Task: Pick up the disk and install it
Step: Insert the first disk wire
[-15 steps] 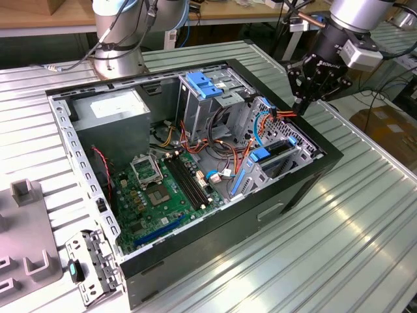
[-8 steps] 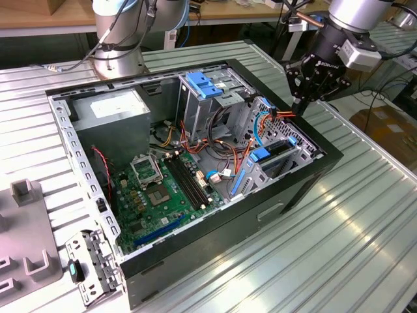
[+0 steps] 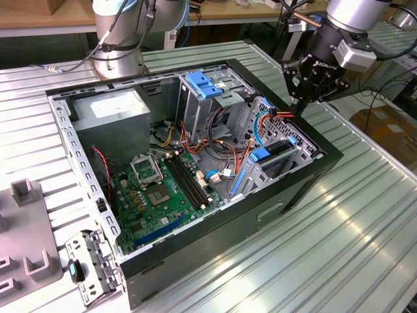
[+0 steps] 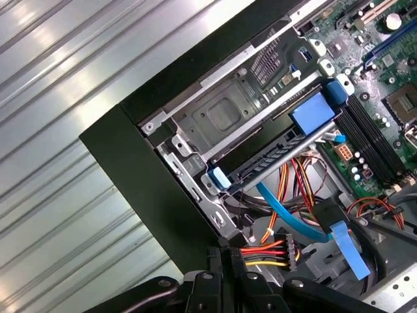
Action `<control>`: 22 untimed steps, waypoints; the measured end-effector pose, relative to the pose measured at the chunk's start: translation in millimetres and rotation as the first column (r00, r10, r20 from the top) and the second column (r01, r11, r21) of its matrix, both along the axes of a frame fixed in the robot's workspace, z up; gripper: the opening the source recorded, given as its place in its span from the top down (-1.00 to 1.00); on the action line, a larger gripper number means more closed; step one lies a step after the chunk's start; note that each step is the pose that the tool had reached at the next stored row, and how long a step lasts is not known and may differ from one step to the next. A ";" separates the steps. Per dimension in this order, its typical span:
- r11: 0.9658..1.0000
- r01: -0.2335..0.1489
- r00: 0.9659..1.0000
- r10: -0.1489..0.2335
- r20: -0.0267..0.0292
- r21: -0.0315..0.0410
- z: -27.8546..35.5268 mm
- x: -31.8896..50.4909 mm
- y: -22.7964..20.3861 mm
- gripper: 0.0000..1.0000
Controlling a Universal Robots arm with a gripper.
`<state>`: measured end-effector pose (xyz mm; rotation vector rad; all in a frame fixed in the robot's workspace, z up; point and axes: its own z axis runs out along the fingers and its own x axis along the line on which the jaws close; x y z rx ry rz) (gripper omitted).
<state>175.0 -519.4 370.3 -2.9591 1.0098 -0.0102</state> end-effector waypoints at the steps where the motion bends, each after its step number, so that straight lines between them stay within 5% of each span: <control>1: 1.000 0.019 1.000 -0.019 0.000 0.000 -0.2 -0.5 0.0 0.67; 6: 1.000 0.021 1.000 -0.021 0.000 0.000 -0.2 -6.2 -0.1 0.67; 10: 0.998 0.062 0.998 -0.062 0.000 0.000 -0.2 -6.3 0.0 0.67; 17: 0.985 0.173 0.985 -0.173 0.000 0.000 -0.4 -6.8 0.0 0.67; 22: 0.982 0.189 0.982 -0.189 0.000 0.000 -0.5 -13.2 -0.1 0.67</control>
